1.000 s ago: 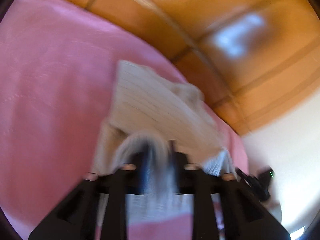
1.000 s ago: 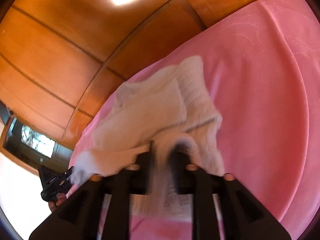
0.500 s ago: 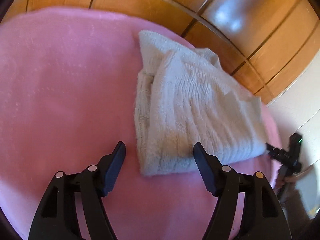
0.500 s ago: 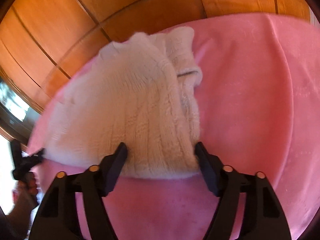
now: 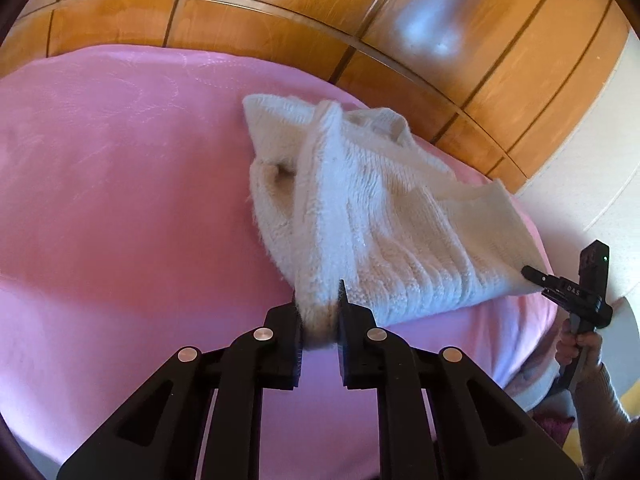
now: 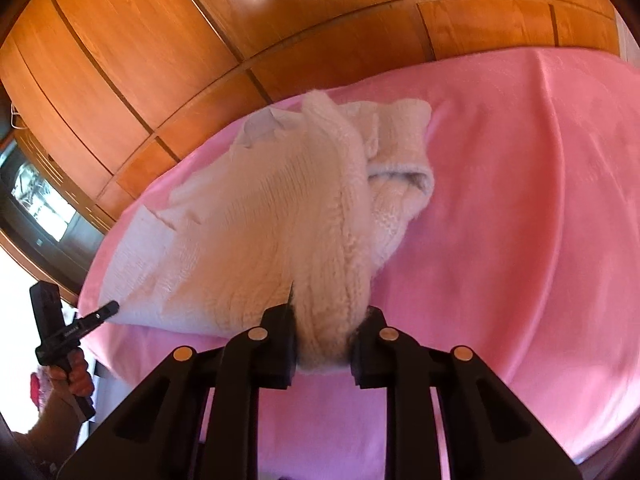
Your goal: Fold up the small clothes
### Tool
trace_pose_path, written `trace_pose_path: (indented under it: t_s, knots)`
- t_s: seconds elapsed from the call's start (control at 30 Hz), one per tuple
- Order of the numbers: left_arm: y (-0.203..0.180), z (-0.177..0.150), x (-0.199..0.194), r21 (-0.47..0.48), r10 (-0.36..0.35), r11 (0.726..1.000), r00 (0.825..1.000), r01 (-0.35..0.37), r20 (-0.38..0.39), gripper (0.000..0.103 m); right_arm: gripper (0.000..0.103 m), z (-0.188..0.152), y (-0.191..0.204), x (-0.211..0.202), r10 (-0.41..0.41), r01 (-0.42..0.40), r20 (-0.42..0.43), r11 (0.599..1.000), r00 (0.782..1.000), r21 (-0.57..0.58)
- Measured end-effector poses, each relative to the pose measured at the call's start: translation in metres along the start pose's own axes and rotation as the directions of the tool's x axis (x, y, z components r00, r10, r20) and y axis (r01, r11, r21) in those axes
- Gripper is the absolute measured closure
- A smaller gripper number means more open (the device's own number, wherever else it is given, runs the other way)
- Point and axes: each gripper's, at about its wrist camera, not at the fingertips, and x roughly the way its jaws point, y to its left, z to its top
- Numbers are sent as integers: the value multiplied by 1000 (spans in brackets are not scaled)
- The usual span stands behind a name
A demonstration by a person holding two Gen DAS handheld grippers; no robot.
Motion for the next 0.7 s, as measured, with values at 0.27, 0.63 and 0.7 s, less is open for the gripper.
trace_pose_path:
  t_s: [0.27, 0.63, 0.7]
  knots:
    - [3, -53, -33, -74, 117, 990, 992, -121, -55, 86, 74, -58, -7, -32, -68, 70, -93, 997, 993, 18]
    - [-70, 5, 11, 161, 41, 986, 999, -44, 22, 75, 56, -15, 85, 10, -73, 78, 29, 969, 997, -233]
    - [-79, 6, 42, 196, 67, 979, 997, -59, -35, 51, 56, -13, 96, 34, -72, 72, 11, 962, 997, -262]
